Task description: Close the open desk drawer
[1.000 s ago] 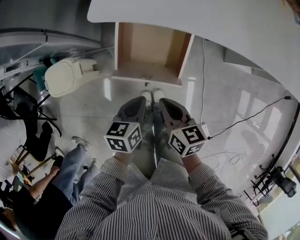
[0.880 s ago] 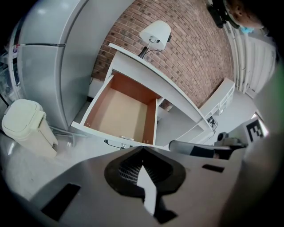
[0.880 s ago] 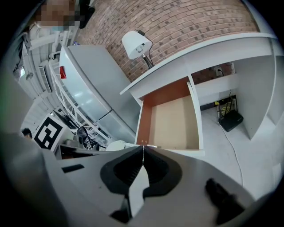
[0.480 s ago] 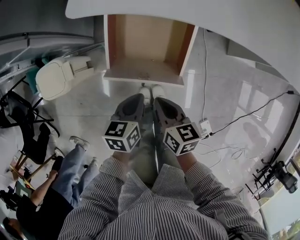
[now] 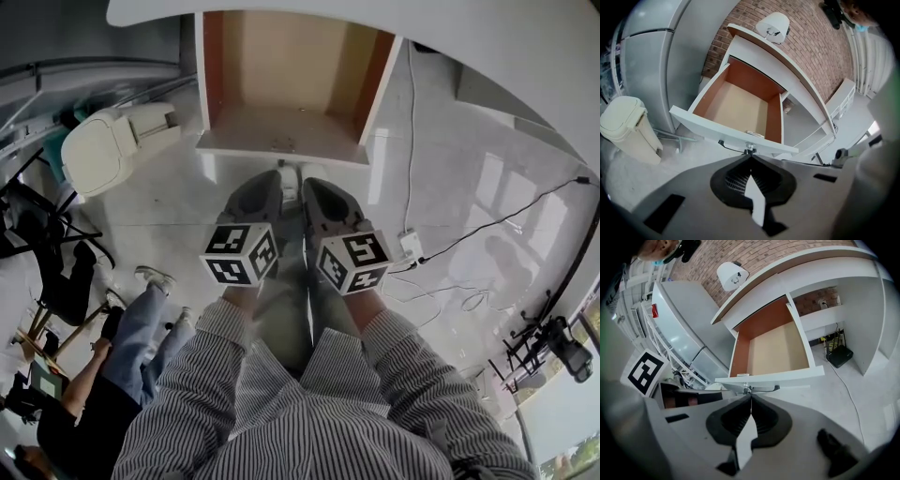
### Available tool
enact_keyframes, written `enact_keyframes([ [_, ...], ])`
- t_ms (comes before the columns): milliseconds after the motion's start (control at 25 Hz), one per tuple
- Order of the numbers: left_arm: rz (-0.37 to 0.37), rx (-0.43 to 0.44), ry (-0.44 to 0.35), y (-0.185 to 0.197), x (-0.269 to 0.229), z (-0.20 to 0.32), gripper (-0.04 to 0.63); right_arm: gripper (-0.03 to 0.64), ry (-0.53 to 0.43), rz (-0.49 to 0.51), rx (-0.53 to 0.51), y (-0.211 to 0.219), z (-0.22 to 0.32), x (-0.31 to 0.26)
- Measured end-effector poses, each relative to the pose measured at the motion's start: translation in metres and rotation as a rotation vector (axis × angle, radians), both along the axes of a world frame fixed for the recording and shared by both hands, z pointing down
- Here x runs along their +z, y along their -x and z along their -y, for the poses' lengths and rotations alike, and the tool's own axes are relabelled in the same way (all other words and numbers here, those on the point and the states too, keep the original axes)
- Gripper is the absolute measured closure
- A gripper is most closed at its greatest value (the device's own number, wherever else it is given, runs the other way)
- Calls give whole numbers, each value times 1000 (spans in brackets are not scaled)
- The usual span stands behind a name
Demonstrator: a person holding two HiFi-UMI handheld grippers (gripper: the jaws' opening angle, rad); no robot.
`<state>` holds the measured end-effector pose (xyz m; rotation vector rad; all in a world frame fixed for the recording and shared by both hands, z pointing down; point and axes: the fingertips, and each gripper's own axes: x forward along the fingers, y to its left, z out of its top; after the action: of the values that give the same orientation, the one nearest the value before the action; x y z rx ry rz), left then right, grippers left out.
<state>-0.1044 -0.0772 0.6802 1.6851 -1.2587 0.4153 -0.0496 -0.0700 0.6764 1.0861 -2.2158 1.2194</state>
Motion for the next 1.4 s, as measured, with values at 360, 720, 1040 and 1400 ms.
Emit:
enact_keyframes([
  [360, 64, -21, -55, 11, 16, 15, 583, 600, -28, -14, 128, -14, 14, 21],
  [720, 106, -32, -85, 14, 28, 25, 583, 600, -58, -7, 173, -24, 32, 26],
  [1040, 107, -48, -101, 19, 27, 32, 583, 600, -62, -8, 179, -26, 34, 26],
  [1400, 119, -21, -80, 19, 25, 33, 583, 600, -19, -39, 210, -26, 34, 26],
])
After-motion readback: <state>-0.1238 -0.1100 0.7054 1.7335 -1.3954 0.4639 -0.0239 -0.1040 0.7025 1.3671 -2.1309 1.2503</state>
